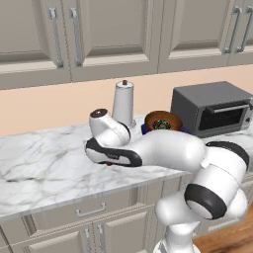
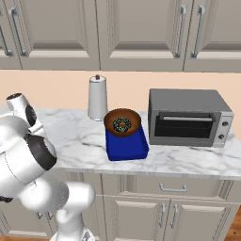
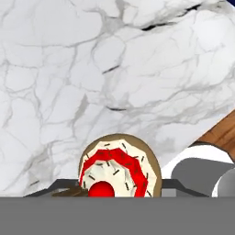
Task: Place the bowl with donut and the cupcake onto the tray.
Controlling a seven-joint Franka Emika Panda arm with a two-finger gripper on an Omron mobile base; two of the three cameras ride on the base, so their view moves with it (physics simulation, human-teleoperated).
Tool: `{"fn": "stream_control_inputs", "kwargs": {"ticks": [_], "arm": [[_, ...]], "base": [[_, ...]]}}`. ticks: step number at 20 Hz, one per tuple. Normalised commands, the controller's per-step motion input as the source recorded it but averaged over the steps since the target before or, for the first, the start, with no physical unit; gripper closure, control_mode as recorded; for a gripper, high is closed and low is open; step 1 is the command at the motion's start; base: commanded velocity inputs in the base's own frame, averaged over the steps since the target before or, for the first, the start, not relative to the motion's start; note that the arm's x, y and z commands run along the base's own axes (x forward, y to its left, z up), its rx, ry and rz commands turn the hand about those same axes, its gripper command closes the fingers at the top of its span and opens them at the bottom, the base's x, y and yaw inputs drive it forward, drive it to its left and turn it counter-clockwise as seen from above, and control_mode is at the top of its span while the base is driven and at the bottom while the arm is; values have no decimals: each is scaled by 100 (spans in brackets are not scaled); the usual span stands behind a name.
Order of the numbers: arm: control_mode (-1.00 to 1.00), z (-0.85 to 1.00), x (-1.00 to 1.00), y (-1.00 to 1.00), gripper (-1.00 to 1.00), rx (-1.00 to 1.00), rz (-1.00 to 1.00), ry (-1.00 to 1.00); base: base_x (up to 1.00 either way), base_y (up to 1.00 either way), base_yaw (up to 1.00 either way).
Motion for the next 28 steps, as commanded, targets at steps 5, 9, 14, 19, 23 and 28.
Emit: {"fn": "stream_control_inputs", "kwargs": {"ticks": [5, 9, 14, 19, 23, 28], "arm": [[-100, 35, -9, -65, 100, -1, 2, 2], [-100, 0, 14, -83, 100, -1, 4, -1], [-100, 3, 17, -98, 100, -1, 8, 0], [-100, 11, 30, -92, 100, -1, 10, 0], [-100, 14, 20, -74, 100, -1, 11, 7], [-100, 10, 3, -66, 100, -4, 6, 8]], "base": [[0, 0, 0], [0, 0, 0], [0, 0, 0], [0, 0, 0], [0, 0, 0], [0, 0, 0]]}}
